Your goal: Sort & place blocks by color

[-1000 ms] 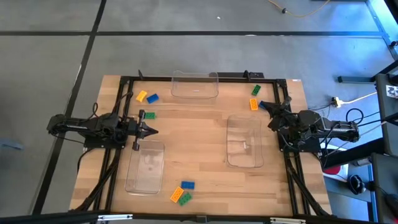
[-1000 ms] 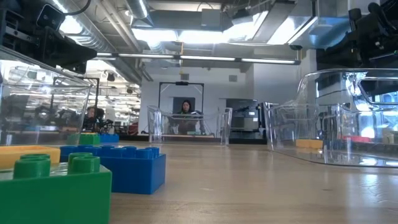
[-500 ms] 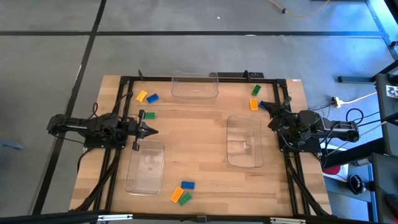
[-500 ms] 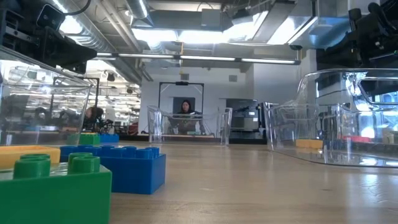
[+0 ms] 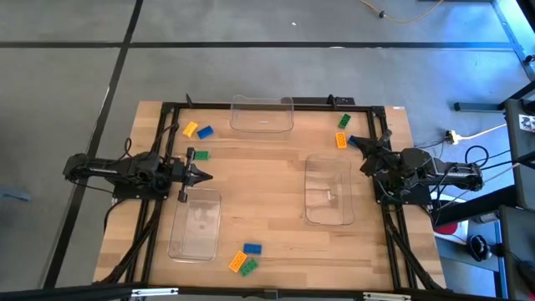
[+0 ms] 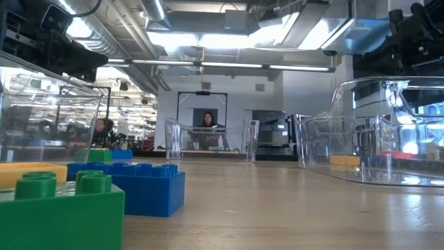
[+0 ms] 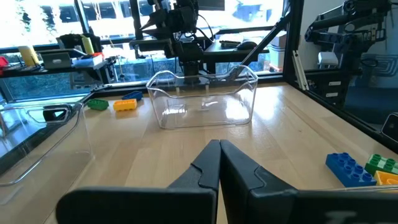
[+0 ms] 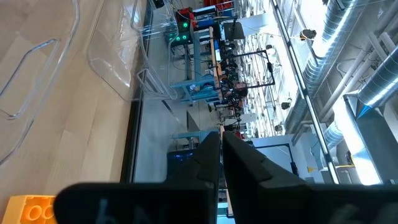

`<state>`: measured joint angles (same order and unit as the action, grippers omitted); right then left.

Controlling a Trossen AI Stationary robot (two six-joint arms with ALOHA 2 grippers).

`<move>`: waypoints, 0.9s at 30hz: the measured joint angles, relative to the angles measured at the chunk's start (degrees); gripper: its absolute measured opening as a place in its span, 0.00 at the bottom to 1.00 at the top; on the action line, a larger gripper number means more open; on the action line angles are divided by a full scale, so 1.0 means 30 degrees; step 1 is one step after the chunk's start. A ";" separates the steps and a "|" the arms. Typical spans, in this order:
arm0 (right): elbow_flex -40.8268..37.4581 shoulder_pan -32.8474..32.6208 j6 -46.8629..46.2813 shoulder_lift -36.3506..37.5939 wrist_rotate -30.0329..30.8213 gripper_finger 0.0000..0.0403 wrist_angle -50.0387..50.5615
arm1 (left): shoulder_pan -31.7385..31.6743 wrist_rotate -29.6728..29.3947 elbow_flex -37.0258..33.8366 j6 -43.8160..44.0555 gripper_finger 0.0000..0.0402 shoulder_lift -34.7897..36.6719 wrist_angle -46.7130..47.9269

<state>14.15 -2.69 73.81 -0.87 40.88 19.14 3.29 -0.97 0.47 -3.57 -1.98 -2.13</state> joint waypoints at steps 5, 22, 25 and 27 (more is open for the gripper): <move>0.0002 -0.0001 -0.0004 -0.0005 0.0001 0.06 -0.0001 | 0.0003 0.0000 -0.0004 0.0000 0.00 0.0000 0.0000; 0.0002 0.0001 -0.0001 -0.0006 -0.0001 0.06 0.0006 | 0.0001 0.0000 -0.0002 -0.0015 0.00 0.0000 -0.0010; -0.0006 -0.0002 0.0003 0.0002 -0.0006 0.06 0.0006 | 0.0005 0.0168 -0.0002 -0.0432 0.00 -0.0005 -0.1688; 0.0001 -0.0002 0.0003 -0.0006 -0.0006 0.06 -0.0001 | 0.0036 0.0831 -0.0004 0.0139 0.00 0.0000 -0.3807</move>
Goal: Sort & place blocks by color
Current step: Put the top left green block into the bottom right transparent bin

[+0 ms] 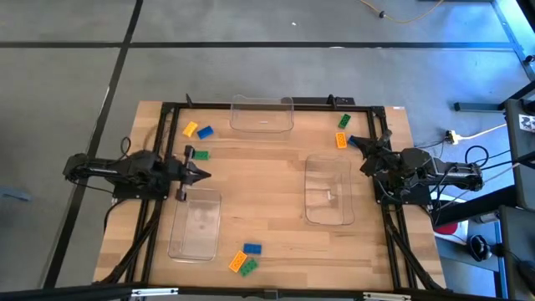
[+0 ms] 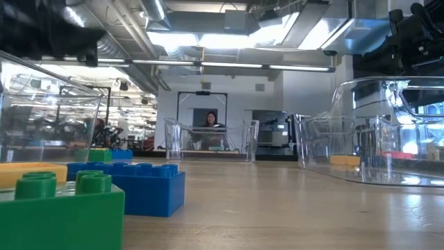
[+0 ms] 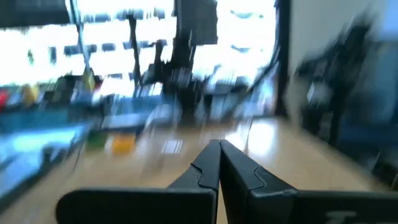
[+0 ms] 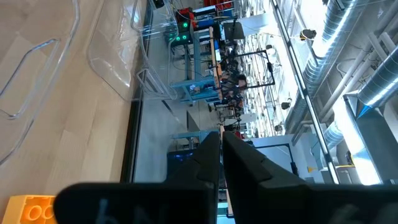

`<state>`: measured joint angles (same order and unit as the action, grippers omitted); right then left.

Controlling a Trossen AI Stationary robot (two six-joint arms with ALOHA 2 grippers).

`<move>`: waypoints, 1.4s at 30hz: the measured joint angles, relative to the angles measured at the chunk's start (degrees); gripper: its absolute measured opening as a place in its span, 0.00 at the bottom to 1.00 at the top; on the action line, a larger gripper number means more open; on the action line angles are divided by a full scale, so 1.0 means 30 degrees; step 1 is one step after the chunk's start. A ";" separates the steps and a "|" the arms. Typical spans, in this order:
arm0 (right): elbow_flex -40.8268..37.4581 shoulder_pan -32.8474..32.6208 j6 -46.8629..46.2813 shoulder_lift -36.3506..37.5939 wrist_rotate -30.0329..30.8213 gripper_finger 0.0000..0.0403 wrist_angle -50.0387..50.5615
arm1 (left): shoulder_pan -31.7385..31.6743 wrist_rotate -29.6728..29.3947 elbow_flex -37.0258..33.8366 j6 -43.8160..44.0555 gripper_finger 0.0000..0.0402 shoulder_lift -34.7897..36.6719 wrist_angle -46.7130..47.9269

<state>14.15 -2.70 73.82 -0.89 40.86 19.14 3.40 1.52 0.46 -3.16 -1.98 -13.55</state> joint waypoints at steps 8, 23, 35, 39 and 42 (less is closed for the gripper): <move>-0.0005 0.0005 -0.0007 0.0005 0.0007 0.06 0.0007 | -0.0007 -0.0169 -0.0004 -0.1041 0.00 0.0073 -0.7904; 0.0000 0.0001 0.0000 0.0001 0.0000 0.06 0.0007 | -0.0007 -0.7010 0.7798 0.2525 0.00 -0.7620 -0.0694; 0.0000 0.0003 -0.0004 0.0000 0.0007 0.06 0.0002 | -0.0080 -1.0814 1.5725 0.8091 0.09 -1.2651 1.3548; 0.0000 0.0006 -0.0007 0.0007 0.0007 0.06 0.0006 | -0.0762 -1.0312 1.5901 0.8603 0.22 -1.3111 1.4497; 0.0000 0.0004 -0.0003 0.0007 0.0004 0.06 0.0003 | -0.1559 -0.9136 1.5901 0.9505 0.35 -1.3277 1.5037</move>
<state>14.15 -2.69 73.81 -0.86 40.87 19.15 -1.28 -25.89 48.16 25.36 -41.81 31.56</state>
